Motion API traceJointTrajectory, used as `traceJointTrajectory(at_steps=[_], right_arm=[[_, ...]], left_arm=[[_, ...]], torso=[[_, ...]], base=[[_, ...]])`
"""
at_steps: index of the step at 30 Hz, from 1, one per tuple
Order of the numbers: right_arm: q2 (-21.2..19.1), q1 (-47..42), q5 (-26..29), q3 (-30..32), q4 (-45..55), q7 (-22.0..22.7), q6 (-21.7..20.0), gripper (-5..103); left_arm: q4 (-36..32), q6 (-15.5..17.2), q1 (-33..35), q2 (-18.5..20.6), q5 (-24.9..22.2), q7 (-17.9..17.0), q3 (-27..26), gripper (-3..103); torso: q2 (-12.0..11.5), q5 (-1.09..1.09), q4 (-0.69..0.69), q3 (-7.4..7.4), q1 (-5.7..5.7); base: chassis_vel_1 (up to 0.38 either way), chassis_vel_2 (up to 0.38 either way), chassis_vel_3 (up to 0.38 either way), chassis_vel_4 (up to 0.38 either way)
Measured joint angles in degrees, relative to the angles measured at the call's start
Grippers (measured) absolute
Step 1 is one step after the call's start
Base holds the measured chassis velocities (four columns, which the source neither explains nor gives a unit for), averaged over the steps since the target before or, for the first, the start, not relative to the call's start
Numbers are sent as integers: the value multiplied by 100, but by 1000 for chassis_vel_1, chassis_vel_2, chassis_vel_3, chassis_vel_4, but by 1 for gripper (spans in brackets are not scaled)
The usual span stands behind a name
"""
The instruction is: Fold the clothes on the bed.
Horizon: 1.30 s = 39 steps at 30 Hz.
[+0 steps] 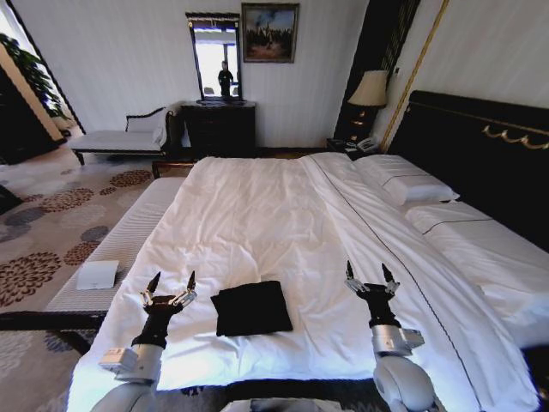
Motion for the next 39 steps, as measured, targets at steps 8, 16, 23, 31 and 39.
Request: traceJointTrajectory(at_steps=[8, 16, 23, 31, 39], right_arm=[[-9, 19, 24, -17, -17, -10, 0, 100], [-14, 29, 36, -28, -25, -17, 0, 100], [-16, 32, 40, -32, -28, -20, 1, 100], [-19, 35, 44, -35, -32, -23, 3, 100], [-19, 38, 47, -38, -33, -23, 5, 100]], left_arm=[[16, 3, -8, 2, -10, 0, -6, 100], [25, 7, -11, 3, -14, -1, -9, 100], [29, 10, -14, 4, -15, -2, -12, 100], [33, 10, -16, 4, -18, -2, -12, 100], [35, 11, -16, 4, -19, -2, -13, 100]], torso=[[0, 0, 0, 0, 0], [0, 0, 0, 0, 0], [0, 0, 0, 0, 1], [0, 0, 0, 0, 0], [0, 0, 0, 0, 0]], base=[[0, 0, 0, 0], [0, 0, 0, 0], [0, 0, 0, 0], [0, 0, 0, 0], [0, 0, 0, 0]])
